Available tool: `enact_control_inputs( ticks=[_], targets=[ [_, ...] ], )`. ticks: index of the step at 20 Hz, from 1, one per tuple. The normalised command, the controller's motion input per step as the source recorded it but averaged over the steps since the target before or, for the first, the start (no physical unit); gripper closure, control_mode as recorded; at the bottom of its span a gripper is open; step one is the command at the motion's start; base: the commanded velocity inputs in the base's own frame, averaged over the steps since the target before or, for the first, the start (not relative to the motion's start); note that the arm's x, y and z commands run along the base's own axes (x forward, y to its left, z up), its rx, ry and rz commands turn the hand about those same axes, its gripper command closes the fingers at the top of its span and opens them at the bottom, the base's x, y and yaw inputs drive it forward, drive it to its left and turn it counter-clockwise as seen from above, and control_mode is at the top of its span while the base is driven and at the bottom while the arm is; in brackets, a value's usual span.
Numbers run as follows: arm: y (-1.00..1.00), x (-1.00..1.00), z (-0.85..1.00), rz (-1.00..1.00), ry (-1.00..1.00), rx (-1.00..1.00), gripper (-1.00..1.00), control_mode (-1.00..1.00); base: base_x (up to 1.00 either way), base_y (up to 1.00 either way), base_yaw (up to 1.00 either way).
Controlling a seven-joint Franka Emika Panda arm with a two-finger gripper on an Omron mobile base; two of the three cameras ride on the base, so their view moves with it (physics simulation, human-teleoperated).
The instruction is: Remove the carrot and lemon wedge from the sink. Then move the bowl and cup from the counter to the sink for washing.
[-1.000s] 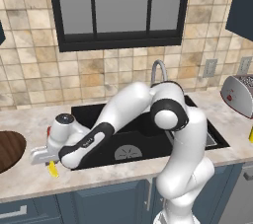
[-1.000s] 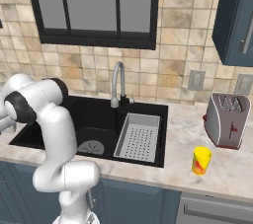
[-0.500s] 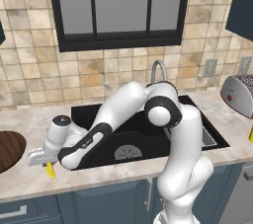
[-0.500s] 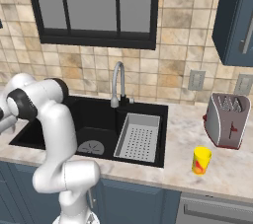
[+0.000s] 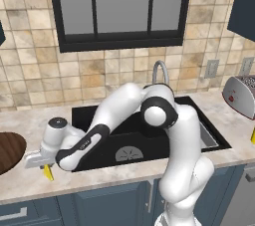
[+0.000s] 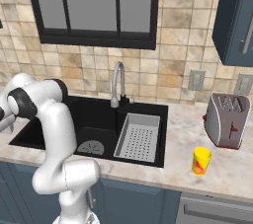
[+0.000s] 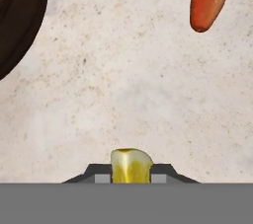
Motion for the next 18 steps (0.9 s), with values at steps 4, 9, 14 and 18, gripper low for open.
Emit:
enact_control_inputs(
  ticks=[4, 9, 14, 18],
  targets=[
    [0.02, 0.00, -0.11, 0.00, 0.00, 0.00, 1.00, -1.00, 0.00, 0.00, 0.00],
    [0.00, 0.00, -0.09, 0.00, 0.00, 0.00, 1.00, -1.00, 0.00, 0.00, 0.00],
    [0.00, 0.00, -0.08, 0.00, 0.00, 0.00, 1.00, -1.00, 0.00, 0.00, 0.00],
    [0.00, -0.01, -0.06, 0.00, 0.00, 0.00, -1.00, -1.00, 0.00, 0.00, 0.00]
  ],
)
